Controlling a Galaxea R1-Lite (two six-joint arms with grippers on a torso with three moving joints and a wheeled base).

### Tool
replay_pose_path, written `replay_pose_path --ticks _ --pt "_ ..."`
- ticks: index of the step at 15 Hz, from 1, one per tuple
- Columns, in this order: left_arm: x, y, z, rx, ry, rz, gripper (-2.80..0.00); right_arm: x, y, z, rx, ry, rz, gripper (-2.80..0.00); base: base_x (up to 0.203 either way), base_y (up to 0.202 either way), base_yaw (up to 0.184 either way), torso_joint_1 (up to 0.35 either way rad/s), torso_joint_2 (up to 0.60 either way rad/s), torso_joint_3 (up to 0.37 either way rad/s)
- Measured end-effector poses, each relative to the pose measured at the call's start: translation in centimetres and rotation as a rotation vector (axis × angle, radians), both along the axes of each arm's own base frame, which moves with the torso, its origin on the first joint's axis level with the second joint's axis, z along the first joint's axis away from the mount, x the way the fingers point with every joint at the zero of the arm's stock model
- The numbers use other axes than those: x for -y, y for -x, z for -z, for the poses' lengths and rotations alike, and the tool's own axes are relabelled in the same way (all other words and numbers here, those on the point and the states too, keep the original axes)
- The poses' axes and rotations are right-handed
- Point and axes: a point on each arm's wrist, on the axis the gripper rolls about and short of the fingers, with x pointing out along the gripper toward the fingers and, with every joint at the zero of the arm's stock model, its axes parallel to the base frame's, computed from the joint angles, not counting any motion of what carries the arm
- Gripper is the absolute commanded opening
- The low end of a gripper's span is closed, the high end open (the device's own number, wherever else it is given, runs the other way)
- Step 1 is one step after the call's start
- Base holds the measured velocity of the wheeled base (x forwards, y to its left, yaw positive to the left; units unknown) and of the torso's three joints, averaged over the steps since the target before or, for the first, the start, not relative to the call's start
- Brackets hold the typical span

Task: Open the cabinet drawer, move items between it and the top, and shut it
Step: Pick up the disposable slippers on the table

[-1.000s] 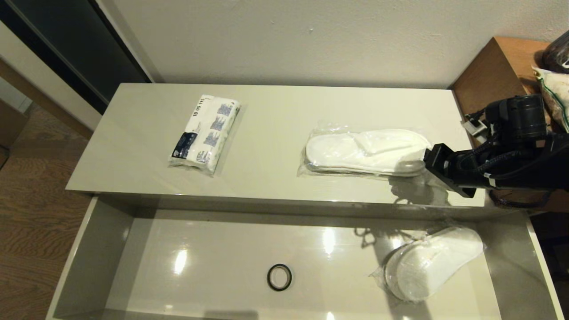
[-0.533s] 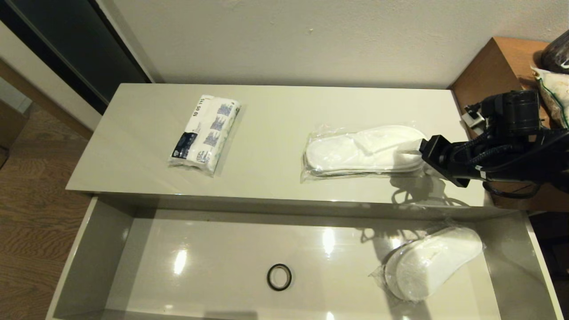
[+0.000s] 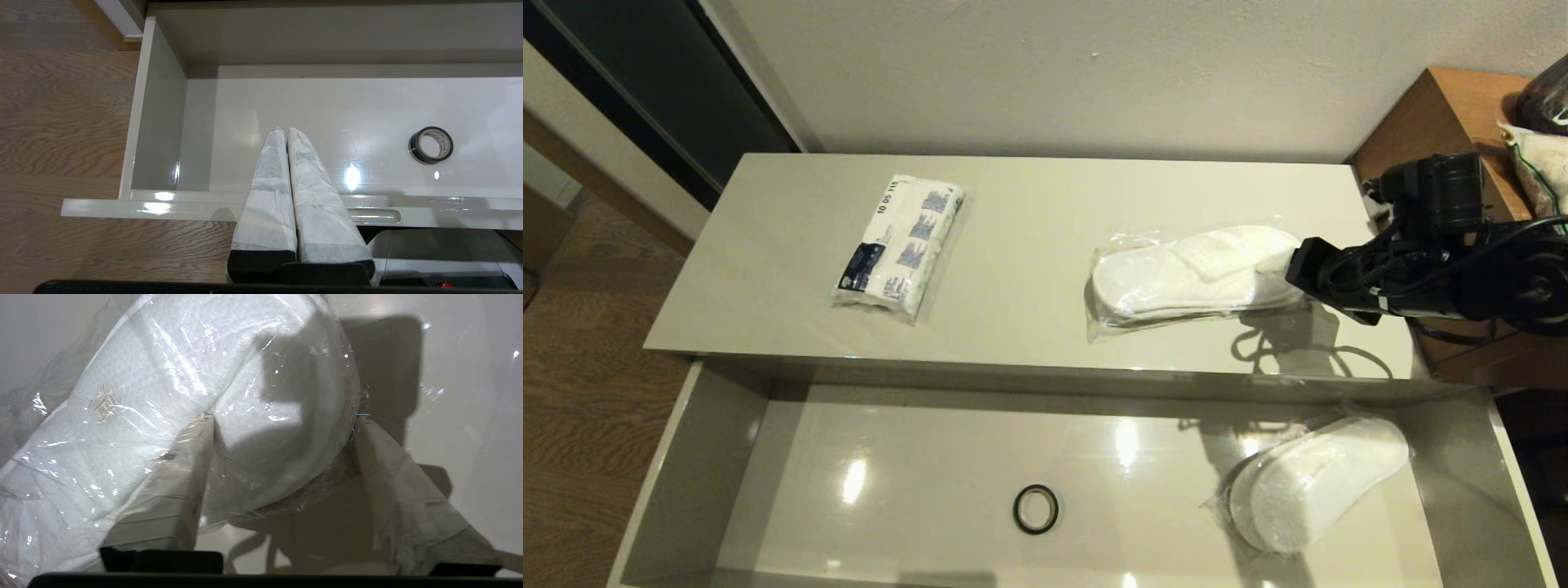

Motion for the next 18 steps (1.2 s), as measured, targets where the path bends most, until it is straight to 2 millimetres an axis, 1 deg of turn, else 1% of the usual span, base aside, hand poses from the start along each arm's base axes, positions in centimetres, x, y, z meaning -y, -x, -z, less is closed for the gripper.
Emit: replay_pose_path --ticks 6,8,14,16,18 --pt "0.0 0.0 0.0 0.0 0.0 0.0 -2.8 -1.6 -0.1 0.6 -0.016 -0.025 -0.026 -2.8 0.0 0.0 0.0 0.0 0.0 0.0" --pt "0.0 0.0 0.0 0.0 0.0 0.0 -2.8 -1.9 -0.1 0.4 -0.015 -0.053 -0.02 -2.8 0.0 0.0 0.0 0.0 0.0 0.0" --pt "0.0 0.0 0.0 0.0 0.0 0.0 -2.8 -2.0 0.0 -0.9 0.008 -0.087 -0.008 -2.8 0.0 0.0 0.0 0.0 0.0 0.0" --pt "0.0 0.0 0.0 0.0 0.0 0.0 -2.8 -1.7 0.4 -1.5 0.017 -0.089 -0.006 -2.8 0.0 0.0 0.0 0.0 0.0 0.0" --pt "0.0 0.0 0.0 0.0 0.0 0.0 -2.8 -1.5 1.0 -2.6 0.03 -0.092 -0.006 -2.8 0.0 0.0 0.0 0.0 0.0 0.0"
